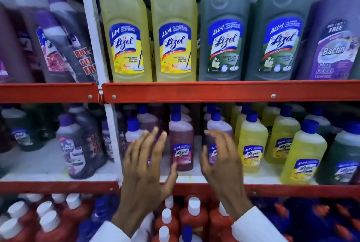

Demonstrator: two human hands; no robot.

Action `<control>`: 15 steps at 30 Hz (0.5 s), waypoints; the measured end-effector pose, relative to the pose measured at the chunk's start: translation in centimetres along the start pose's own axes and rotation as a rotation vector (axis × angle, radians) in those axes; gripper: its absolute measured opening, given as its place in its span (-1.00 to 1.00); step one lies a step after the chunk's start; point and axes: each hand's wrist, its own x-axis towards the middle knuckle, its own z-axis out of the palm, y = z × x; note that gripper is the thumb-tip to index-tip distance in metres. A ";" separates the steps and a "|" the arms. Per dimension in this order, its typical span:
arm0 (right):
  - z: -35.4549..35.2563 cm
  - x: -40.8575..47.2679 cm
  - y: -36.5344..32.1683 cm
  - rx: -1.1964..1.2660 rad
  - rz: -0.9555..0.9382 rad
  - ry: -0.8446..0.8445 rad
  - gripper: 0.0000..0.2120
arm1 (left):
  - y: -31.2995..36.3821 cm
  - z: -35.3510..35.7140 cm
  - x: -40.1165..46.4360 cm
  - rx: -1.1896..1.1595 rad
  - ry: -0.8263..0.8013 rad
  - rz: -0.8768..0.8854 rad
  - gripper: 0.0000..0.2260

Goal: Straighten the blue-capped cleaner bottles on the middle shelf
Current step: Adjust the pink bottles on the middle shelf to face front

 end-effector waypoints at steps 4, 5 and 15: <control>5.1 -3.1 -0.2 0.097 0.316 -0.194 -0.45 | -1.5 4.8 -6.5 -0.036 -0.248 -0.101 -0.36; 6.5 -3.5 -0.1 0.090 0.357 -0.223 -0.41 | -2.0 6.1 -7.9 -0.062 -0.286 -0.112 -0.38; 13.6 -2.3 0.2 -0.014 0.638 -0.204 0.00 | -3.7 9.9 -11.3 -0.044 -0.315 -0.106 -0.51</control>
